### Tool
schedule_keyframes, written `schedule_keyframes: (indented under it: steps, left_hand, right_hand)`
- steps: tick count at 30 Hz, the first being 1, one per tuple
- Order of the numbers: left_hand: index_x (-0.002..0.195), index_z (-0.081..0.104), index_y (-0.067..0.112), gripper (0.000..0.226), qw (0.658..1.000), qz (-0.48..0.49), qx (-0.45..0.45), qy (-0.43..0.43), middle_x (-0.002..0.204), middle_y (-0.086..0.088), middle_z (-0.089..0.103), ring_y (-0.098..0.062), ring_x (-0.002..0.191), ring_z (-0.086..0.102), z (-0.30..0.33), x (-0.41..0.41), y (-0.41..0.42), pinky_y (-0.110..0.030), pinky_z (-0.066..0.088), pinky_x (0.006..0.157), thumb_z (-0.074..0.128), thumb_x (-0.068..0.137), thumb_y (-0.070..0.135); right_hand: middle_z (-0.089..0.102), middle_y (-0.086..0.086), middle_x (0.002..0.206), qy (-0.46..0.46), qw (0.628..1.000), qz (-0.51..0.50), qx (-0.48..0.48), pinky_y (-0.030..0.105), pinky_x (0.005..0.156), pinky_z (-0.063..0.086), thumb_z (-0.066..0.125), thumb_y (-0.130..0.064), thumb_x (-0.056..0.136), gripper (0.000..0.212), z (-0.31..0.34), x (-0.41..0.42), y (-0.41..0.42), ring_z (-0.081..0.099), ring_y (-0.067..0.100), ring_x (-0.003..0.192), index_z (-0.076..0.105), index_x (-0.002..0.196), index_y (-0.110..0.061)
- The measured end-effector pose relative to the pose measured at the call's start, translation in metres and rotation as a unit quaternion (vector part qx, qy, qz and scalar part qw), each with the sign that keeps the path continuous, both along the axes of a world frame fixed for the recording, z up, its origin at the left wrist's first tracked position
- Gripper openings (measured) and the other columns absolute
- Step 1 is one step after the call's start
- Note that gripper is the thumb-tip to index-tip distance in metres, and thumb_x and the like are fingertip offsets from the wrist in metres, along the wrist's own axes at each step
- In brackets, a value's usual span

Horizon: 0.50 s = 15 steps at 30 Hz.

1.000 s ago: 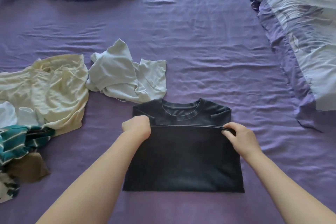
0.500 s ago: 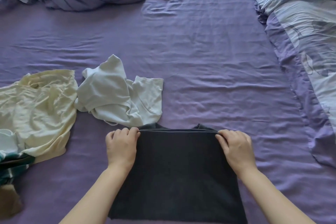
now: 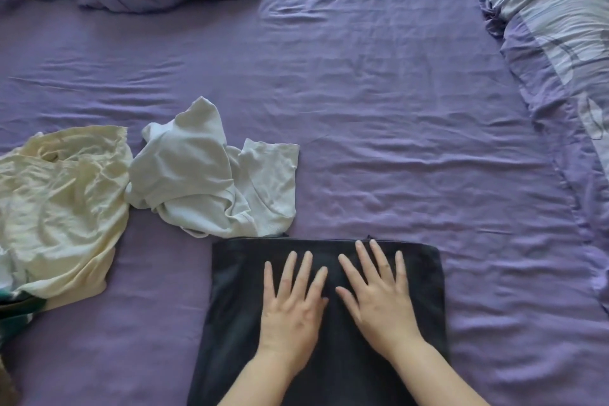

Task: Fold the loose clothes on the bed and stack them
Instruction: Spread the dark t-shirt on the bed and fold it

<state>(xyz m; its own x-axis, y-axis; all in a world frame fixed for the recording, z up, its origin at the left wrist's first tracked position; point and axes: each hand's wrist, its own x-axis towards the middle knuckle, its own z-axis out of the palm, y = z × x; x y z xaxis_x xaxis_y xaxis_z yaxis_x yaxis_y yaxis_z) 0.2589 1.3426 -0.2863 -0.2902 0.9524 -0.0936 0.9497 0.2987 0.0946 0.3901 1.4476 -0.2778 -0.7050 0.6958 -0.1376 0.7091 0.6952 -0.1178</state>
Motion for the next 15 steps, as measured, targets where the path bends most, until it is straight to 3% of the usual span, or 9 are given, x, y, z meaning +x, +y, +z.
schedule_keyframes:
  steps: [4,6,9,10,12,15]
  left_hand:
    - [0.147,0.028,0.029,0.068,0.998,0.025,-0.059,0.002,0.152,-0.009,0.029,-0.029,0.146,0.006,-0.019,-0.005,-0.007,-0.061,0.015,0.108,0.024,0.09,0.065]
    - [0.149,0.01,0.028,0.071,0.996,0.014,-0.086,0.009,0.155,-0.009,0.017,-0.027,0.146,-0.01,-0.019,-0.013,-0.003,-0.059,0.009,0.11,0.014,0.09,0.068]
    - [0.143,-0.022,0.035,0.068,0.985,0.031,-0.171,-0.011,0.154,-0.006,-0.023,-0.029,0.14,-0.029,-0.008,-0.006,0.001,-0.057,-0.015,0.111,0.003,0.087,0.067]
    - [0.144,-0.02,0.032,0.069,0.983,0.046,-0.179,-0.018,0.154,-0.007,-0.024,-0.031,0.141,-0.026,-0.003,0.003,0.002,-0.057,-0.015,0.11,0.007,0.09,0.064]
    - [0.151,0.006,0.024,0.07,0.985,0.025,-0.167,-0.043,0.159,-0.013,-0.002,-0.033,0.146,-0.004,0.013,0.029,0.005,-0.056,0.0,0.114,0.032,0.093,0.055]
    - [0.123,0.061,0.03,0.062,0.984,-0.131,-0.092,-0.079,0.14,-0.008,0.051,-0.029,0.131,0.046,0.029,0.083,-0.003,-0.051,0.042,0.102,0.072,0.067,0.054]
  right_hand:
    - [0.036,0.004,0.149,-0.027,0.998,0.054,0.005,0.055,0.107,0.015,0.023,-0.059,0.091,0.059,-0.022,0.015,0.013,0.022,0.023,0.14,0.039,0.14,-0.031]
    - [0.037,0.003,0.149,-0.035,0.996,0.087,0.006,0.053,0.107,0.015,0.024,-0.06,0.09,0.059,-0.024,0.019,0.026,0.023,0.024,0.141,0.038,0.141,-0.033]
    - [0.027,0.002,0.153,-0.066,0.991,0.119,-0.009,0.052,0.11,0.009,0.021,-0.059,0.091,0.06,-0.015,0.023,0.038,0.017,0.025,0.143,0.027,0.144,-0.034]
    - [0.015,0.001,0.156,-0.078,0.99,0.12,-0.016,0.051,0.113,0.001,0.018,-0.059,0.092,0.06,-0.014,0.026,0.042,0.006,0.024,0.144,0.016,0.146,-0.035]
    - [-0.002,0.0,0.158,-0.088,0.993,0.068,-0.044,0.049,0.114,-0.009,0.019,-0.06,0.092,0.063,-0.012,0.034,0.052,-0.007,0.023,0.146,-0.001,0.147,-0.036]
    - [0.007,0.002,0.159,-0.085,0.993,-0.027,-0.082,0.042,0.116,0.009,0.037,-0.061,0.09,0.075,0.0,0.051,0.07,0.006,0.019,0.145,0.007,0.149,-0.028]
